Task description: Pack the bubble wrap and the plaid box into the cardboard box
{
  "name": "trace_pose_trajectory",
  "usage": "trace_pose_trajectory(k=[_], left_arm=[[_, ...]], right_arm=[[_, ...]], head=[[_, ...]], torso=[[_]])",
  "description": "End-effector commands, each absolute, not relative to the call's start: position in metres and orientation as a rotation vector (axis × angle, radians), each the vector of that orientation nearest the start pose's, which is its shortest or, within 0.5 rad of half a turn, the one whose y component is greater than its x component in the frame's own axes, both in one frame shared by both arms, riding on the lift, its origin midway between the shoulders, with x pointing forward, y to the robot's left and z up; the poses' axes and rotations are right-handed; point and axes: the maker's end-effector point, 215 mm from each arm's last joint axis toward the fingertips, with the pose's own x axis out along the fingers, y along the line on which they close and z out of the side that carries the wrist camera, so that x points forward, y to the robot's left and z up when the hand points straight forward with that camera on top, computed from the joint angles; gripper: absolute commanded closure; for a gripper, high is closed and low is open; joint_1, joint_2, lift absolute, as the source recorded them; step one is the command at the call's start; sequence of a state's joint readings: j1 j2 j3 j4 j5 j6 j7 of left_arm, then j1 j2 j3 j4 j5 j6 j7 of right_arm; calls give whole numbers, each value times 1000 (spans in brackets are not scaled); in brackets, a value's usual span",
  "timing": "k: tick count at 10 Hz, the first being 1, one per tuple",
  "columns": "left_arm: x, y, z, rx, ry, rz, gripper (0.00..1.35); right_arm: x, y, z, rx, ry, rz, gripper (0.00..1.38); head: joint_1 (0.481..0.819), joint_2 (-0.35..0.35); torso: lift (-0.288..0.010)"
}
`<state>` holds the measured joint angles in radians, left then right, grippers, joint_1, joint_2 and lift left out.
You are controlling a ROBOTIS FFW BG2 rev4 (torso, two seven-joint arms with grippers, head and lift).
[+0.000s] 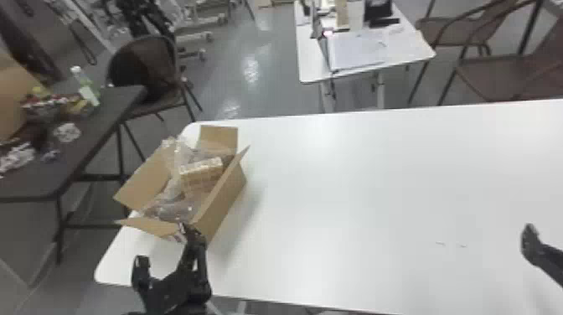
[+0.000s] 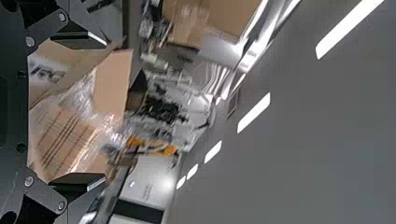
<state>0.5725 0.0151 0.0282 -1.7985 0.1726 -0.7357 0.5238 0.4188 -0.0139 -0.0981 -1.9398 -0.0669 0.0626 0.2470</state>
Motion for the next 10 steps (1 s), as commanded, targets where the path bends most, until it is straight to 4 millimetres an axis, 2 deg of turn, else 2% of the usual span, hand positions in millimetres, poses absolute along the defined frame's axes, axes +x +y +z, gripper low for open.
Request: trace_pose_trajectory(k=[1,2,3,4,5,6,7,10], left_arm=[[364,326,-311,-189,-251,425,286],[381,288,-316,-127,-156,277,269],[391,260,-340,-125,-47,148,249],[387,242,-362,-144,34,88,248],[374,242,-377,-150,92,91,245],[364,245,-382,-112,137,113,245],[364,249,-379,-103,129,140,245],[362,254,-374,-96,113,164,251]], right_arm=[[456,-229,-346,16,42,154,157],[454,-229,-340,-6,53,160,157],[450,-231,-347,-70,127,158,157],[444,-231,-352,-116,187,158,157],[430,-227,-362,-124,224,185,157],[416,-222,-378,-72,258,205,157],[414,-223,-383,-55,268,208,157],[417,-220,-377,-65,246,226,159]], head=[[695,235],[695,166],[695,101],[695,52],[695,24],[695,19],[695,25],[695,44]], torso=[[-119],[-119],[-119],[-119],[-119],[-119],[-119],[-119]])
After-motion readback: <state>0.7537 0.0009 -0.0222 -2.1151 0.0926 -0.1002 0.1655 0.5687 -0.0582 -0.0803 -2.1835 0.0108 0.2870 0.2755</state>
